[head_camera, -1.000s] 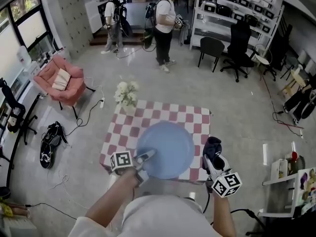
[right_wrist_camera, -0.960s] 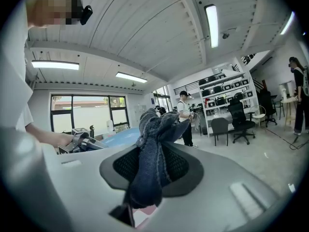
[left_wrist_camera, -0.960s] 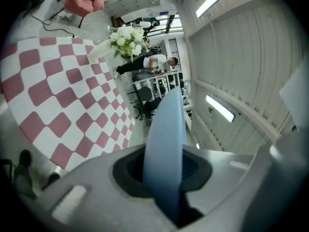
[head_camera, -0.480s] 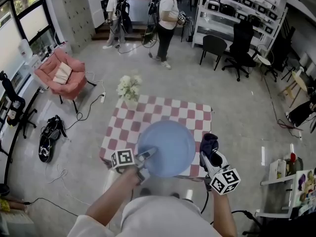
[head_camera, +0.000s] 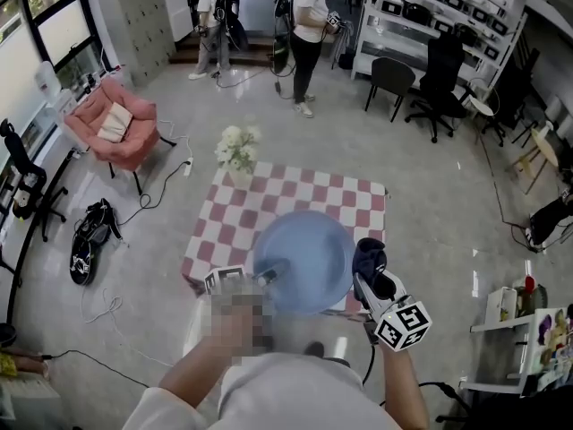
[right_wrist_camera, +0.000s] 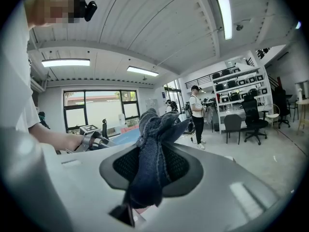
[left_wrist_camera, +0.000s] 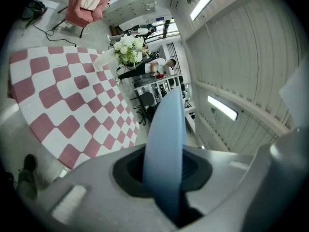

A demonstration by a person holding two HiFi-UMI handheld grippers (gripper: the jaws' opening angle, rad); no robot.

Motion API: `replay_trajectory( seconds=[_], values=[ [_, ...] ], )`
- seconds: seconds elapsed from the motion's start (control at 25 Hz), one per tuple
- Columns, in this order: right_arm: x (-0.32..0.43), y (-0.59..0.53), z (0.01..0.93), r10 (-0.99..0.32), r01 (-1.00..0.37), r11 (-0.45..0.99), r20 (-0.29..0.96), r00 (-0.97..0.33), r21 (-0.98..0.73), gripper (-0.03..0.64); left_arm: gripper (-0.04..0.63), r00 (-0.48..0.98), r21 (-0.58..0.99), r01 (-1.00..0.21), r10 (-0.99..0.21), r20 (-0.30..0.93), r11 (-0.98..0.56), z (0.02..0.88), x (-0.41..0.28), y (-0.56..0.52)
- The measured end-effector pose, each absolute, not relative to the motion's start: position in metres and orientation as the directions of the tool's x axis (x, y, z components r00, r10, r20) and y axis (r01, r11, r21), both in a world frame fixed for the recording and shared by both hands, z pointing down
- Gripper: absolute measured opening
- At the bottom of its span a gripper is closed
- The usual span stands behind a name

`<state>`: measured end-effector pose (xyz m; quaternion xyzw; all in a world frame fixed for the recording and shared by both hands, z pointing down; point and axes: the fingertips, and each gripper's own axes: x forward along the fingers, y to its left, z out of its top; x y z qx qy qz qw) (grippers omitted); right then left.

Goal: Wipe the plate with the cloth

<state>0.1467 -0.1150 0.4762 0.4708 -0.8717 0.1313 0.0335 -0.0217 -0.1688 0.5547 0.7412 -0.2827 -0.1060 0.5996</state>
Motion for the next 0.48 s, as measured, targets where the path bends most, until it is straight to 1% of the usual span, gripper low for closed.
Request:
replay_trajectory(
  seconds=[0.48],
  values=[
    [0.118,-0.111,0.487,-0.773,-0.807,0.55,0.233,-0.59,-0.216,0.115,0.075,0.773,0.937,-0.326,-0.606,0.187,-0.126,0.559,-0.018,-0.172]
  ],
)
